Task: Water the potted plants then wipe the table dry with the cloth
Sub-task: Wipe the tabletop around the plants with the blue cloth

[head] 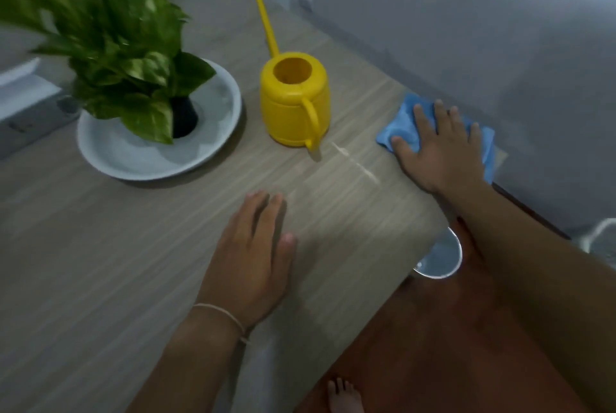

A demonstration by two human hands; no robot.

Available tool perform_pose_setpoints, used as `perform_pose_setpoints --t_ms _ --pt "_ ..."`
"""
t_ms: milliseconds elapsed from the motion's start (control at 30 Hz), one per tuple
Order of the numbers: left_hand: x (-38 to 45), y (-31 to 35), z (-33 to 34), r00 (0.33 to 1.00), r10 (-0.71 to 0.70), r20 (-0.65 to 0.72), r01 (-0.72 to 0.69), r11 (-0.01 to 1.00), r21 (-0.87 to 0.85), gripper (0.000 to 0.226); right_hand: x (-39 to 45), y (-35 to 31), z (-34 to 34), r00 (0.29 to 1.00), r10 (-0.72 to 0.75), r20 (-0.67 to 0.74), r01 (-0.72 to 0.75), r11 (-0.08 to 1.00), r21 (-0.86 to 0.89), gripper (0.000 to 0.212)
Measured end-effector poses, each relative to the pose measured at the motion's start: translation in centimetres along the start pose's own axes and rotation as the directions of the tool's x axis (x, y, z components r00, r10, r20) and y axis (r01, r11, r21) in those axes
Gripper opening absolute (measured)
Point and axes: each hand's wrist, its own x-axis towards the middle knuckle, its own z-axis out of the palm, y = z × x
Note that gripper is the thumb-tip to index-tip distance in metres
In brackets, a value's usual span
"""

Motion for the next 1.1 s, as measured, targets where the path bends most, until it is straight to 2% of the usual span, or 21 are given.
perform_pose_setpoints --t_ms 133,333,600,733,900,1100 --pt "-4.7 -4.2 -2.5 0.99 -0.124 -0.064 0.123 0.992 -0.008 0.062 -3.5 -2.1 0.1 1.0 -0.014 -0.014 0.014 1.0 -0.002 0.09" --pt "-15.2 -11.5 -6.2 0.962 -0.23 -0.144 0.229 0.973 -0.023 0.056 -16.1 -10.2 1.5 0.978 -0.207 0.006 0.207 0.977 -0.047 0.084" --pt "-31.9 -20.1 -10.4 0.924 -0.297 -0.239 0.31 0.951 0.014 0.052 -32.9 -25.7 3.8 0.876 -0.483 -0.014 0.482 0.876 -0.024 0.082" --pt "-39.1 -23.2 -12.8 0.872 -0.369 -0.323 0.387 0.922 -0.009 0.053 -40.6 -32.3 5.0 0.774 -0.632 0.021 0.632 0.775 0.008 0.084" --pt "-47.1 -27.2 -15.6 0.767 -0.487 -0.418 0.516 0.855 -0.05 0.054 -50.0 -39.4 7.1 0.584 -0.811 0.043 0.809 0.585 0.048 0.083" --pt "-55.4 -32.1 -18.7 0.56 -0.606 -0.565 0.689 0.719 -0.088 0.053 -58.2 -48.4 9.0 0.354 -0.928 0.12 0.927 0.364 0.084 0.088"
